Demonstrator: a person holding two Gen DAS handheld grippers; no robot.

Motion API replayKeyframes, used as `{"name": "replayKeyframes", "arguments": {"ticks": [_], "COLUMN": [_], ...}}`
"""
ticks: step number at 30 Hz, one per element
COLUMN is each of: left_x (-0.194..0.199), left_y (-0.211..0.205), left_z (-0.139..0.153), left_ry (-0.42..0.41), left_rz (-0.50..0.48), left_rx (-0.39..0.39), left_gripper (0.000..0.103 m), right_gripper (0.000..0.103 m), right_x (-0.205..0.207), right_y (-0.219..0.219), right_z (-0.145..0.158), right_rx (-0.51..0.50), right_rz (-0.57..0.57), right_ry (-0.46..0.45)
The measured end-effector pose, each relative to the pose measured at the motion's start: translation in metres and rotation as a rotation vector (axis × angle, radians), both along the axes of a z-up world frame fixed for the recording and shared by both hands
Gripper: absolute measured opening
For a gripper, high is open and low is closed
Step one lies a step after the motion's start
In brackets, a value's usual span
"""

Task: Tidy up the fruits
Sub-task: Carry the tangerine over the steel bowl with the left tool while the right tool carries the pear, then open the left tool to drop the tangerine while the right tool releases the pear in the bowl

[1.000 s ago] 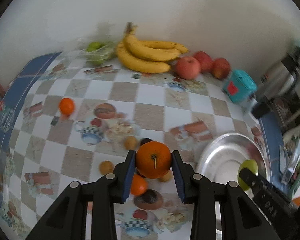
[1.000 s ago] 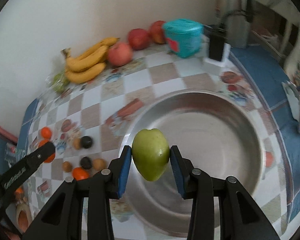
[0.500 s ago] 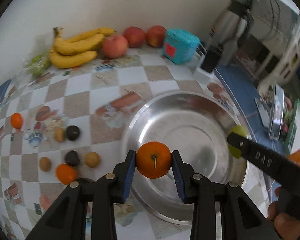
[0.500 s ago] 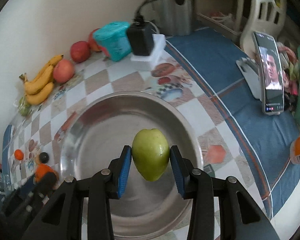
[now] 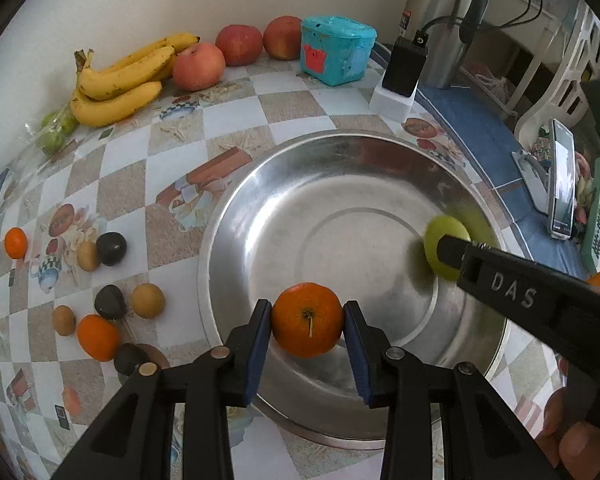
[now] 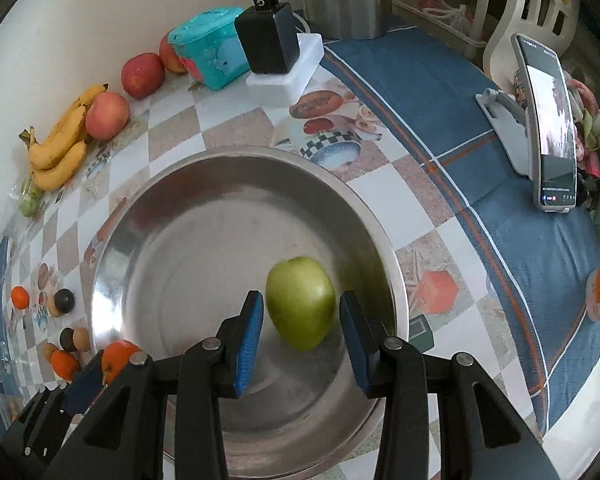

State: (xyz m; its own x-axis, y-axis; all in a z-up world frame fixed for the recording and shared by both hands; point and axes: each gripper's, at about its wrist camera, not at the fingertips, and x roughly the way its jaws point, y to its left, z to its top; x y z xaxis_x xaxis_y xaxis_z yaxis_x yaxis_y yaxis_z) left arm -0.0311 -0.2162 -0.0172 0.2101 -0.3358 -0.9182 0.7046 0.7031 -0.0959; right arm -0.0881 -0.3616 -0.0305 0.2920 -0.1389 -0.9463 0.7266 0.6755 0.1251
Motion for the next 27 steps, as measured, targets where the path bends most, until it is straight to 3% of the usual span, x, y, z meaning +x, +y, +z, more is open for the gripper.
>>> {"name": "replayKeyframes", "arguments": {"ticks": [2, 6, 12, 27], "left_x": [0.0, 0.0, 0.008, 0.073], "left_y": [0.0, 0.001, 0.011, 0.095], "left_z": [0.001, 0.009, 0.02, 0.039], "left_ry": [0.006, -0.007, -0.009, -0.008], "left_rz": [0.001, 0.0, 0.029, 0.351], "left_rx": [-0.006, -0.026, -0.049, -0.053], "left_gripper": [0.042, 0.058, 0.058, 0.059], "right_gripper": [0.042, 0.043, 0.043, 0.043], "right_x": [0.0, 0.001, 0.0, 0.012], "right_y": [0.0, 0.001, 0.004, 0.039], "right_z": [0.001, 0.007, 0.016, 0.029], "right_rx": [-0.002, -0.015, -0.035, -0.078], "right_rz": [0.0, 0.002, 0.008, 0.122], "right_ry": [0.002, -0.008, -0.031, -0.04]}}
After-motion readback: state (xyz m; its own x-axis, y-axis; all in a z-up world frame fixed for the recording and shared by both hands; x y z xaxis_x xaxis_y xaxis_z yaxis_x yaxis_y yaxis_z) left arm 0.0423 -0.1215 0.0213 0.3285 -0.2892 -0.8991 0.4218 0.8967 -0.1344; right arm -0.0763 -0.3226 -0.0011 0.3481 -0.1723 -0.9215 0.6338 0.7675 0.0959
